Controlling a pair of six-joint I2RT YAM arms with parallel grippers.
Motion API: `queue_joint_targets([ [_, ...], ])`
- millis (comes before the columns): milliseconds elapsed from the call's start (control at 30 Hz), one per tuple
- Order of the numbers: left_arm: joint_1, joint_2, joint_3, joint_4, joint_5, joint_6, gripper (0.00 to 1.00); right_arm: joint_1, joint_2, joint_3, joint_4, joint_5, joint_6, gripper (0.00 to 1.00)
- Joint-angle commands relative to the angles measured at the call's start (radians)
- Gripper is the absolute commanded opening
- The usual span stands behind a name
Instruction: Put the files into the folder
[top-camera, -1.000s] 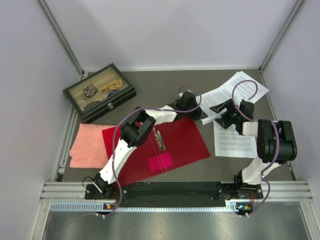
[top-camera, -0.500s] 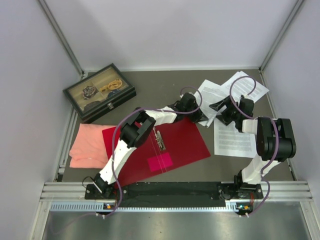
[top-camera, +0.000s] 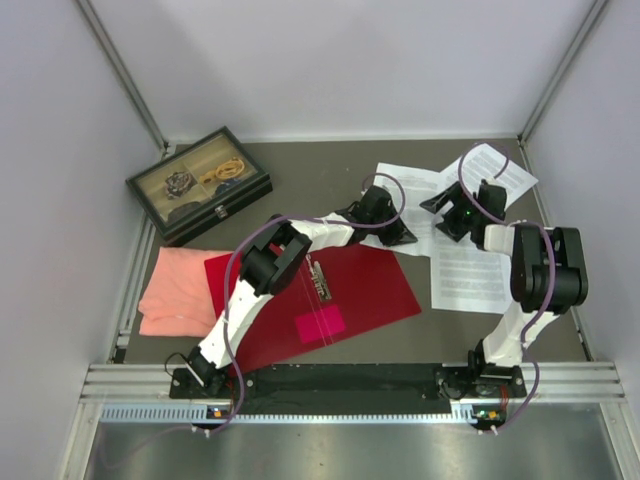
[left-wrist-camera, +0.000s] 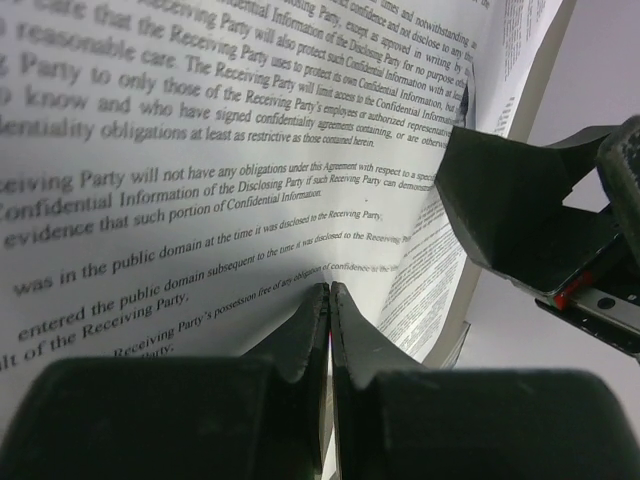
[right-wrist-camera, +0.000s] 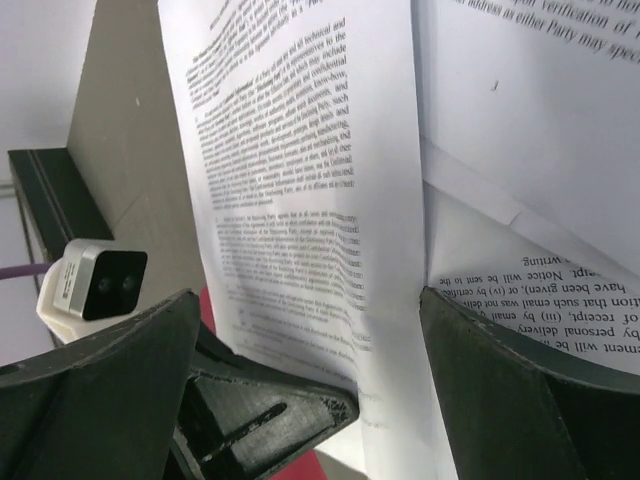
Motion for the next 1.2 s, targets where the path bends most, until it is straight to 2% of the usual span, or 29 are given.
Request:
queue_joint_targets([
  [0,-0.015,0.011,-0.041,-0.148,0.002,0.06,0.06,0.002,0.018,0.055,-0.078,0.066,-0.105,0.91],
  [333,-0.015,0.04,-0.015,-0.149,0.018,0.057,0.06,0.02,0.043,0.044,-0.04,-0.011,-0.111,0.9],
  [467,-0.012,0.036,-0.013,-0.154,0.019,0.067,0.06,0.03,-0.003,0.038,-0.121,0.04,-0.19,0.9],
  [567,-0.012,0.019,0.007,-0.161,0.031,0.119,0.08,0.031,-0.054,0.064,-0.242,0.064,-0.233,0.9],
  [667,-0.012,-0.019,0.022,-0.137,0.061,0.193,0.15,0.031,-0.1,0.09,-0.36,0.087,-0.273,0.9],
  [700,-0.013,-0.032,0.025,-0.135,0.059,0.213,0.21,0.031,-0.115,0.093,-0.379,0.095,-0.281,0.9],
  [833,-0.004,-0.099,0.047,-0.118,0.062,0.275,0.3,0.03,-0.168,0.107,-0.461,0.106,-0.319,0.9],
  [1000,0.027,-0.122,0.048,-0.125,0.036,0.272,0.3,0.03,-0.195,0.12,-0.514,0.106,-0.364,0.9],
  [1167,0.076,-0.093,0.034,-0.088,0.038,0.244,0.24,0.03,-0.181,0.104,-0.509,0.09,-0.375,0.89],
])
